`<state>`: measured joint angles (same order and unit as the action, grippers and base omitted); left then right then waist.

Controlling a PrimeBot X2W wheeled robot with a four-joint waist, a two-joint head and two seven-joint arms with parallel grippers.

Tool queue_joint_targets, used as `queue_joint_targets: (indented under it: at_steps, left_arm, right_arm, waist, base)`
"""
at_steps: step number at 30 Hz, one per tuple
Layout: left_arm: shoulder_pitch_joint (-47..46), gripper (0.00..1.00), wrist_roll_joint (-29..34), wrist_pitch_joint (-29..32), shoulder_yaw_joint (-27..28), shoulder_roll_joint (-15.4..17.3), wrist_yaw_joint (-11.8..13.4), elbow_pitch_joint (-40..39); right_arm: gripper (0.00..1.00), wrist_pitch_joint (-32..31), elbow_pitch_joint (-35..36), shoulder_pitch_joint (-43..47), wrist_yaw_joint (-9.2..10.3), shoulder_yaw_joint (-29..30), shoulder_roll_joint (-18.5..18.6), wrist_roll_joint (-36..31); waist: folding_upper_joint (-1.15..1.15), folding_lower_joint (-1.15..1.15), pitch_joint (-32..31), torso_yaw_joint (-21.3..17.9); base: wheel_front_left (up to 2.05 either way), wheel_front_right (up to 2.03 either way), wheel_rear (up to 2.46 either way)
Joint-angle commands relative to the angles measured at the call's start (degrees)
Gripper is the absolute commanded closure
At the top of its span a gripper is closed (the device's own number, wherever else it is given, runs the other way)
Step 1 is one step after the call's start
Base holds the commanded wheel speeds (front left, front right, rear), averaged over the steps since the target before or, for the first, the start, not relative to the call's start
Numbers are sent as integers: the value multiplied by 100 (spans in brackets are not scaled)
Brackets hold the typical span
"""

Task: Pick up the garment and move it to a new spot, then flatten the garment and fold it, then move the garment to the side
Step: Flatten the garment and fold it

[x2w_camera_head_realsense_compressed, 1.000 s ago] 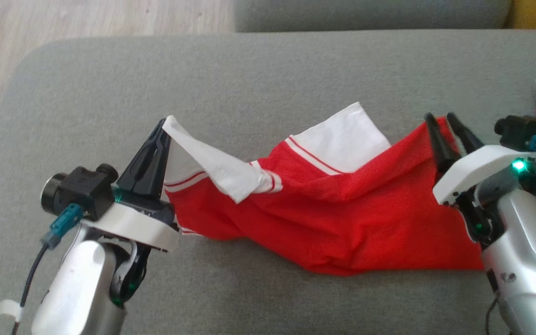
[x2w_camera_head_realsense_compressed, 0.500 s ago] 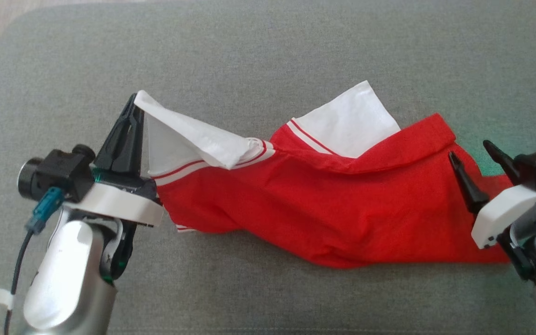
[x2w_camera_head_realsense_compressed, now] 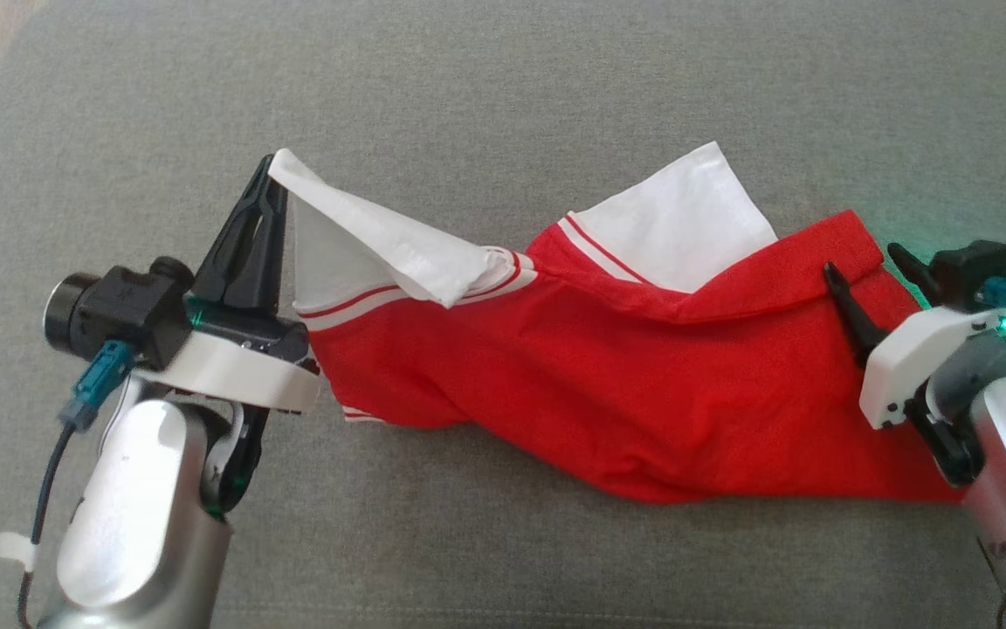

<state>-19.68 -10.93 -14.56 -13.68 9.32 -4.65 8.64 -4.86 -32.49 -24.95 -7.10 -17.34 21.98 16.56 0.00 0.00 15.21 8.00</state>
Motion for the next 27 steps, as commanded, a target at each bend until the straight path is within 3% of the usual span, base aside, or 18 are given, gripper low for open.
queue_joint_targets:
  at_steps: [1,3,5,6,7,14,20,25,27]
  left_arm:
    - [-262,100,57,-43,264,107,-35,-199]
    - [-265,100,76,-43,269,92,-55,-194]
    - [-263,100,95,-43,278,81,-71,-186]
    - [-261,100,103,-43,286,76,-77,-182]
    - [-259,100,111,-43,295,71,-83,-177]
    - [-196,100,192,-43,425,84,-101,-194]
    - [-296,100,305,-43,519,337,-155,-343]
    - [-1133,100,347,87,338,746,-238,-230]
    - [-2039,100,226,325,187,904,-266,5]
  right_arm:
    - [0,89,22,-132,-39,-101,22,-16]
    - [17,112,-214,-248,-39,-179,-5,21]
    - [64,169,-404,-345,-39,-249,-22,80]
    - [93,192,-487,-386,-39,-289,-23,107]
    - [100,215,-560,-422,-39,-325,-27,149]
    - [100,557,-759,-612,-39,-481,51,283]
    - [100,688,-191,-742,-39,-198,337,621]
    - [100,261,547,-1276,-39,140,686,876]
    - [100,-102,860,-1857,-39,284,780,1015]
  waist:
    - [0,0,1,13]
    - [0,0,-1,33]
    - [0,0,-3,50]
    - [0,0,-5,56]
    - [0,0,-6,61]
    - [0,0,-134,7]
    - [0,0,-392,-161]
    - [0,0,-368,-334]
    - [0,0,-134,-412]
  base:
    - [0,0,0]
    - [0,0,0]
    - [0,0,0]
    - [0,0,0]
    - [0,0,0]
    - [0,0,0]
    - [0,0,0]
    - [0,0,0]
    - [0,0,0]
